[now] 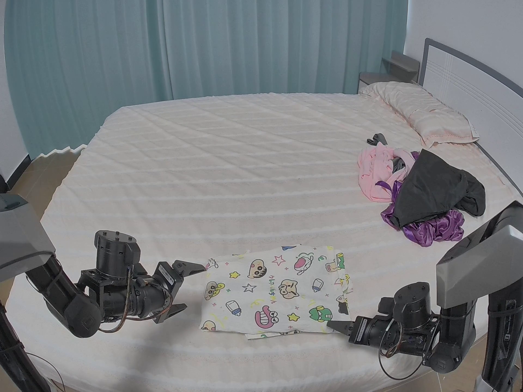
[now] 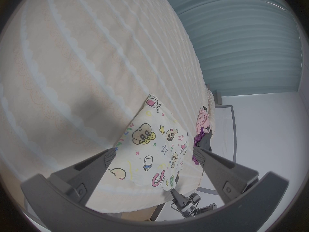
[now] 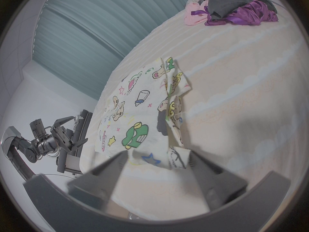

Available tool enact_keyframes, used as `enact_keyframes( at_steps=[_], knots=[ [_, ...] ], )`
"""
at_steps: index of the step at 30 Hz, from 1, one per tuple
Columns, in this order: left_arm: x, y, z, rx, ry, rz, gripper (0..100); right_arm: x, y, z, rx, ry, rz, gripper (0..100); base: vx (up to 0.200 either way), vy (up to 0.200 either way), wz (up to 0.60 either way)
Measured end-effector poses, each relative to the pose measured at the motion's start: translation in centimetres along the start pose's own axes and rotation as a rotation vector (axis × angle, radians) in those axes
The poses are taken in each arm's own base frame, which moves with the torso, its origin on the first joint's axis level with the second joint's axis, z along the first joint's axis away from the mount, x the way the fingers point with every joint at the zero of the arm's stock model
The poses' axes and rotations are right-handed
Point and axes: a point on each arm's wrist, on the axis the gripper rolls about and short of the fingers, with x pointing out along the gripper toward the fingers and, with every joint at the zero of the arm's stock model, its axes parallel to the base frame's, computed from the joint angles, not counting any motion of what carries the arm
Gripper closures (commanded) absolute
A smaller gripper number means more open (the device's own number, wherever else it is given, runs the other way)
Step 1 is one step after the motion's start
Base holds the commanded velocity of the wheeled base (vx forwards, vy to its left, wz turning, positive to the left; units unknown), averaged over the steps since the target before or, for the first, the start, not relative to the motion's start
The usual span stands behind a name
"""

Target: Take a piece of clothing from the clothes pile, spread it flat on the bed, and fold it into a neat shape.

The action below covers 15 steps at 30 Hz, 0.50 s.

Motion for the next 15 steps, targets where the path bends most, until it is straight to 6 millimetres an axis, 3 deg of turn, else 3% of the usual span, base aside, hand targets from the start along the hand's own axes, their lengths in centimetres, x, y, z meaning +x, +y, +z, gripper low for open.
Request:
enact_keyframes(
  at_steps=[9,15],
  knots=[
    [0.0,0.4,0.0,-0.005,0.001,0.013,0,0.0,-0.7,-0.2,0.009,0.014,-0.029,100,0.0,0.0,0.0],
    [0.2,0.5,0.0,-0.006,0.003,0.019,0,-1.3,-0.9,-0.3,0.016,0.022,-0.048,100,0.0,0.0,0.0]
  ],
)
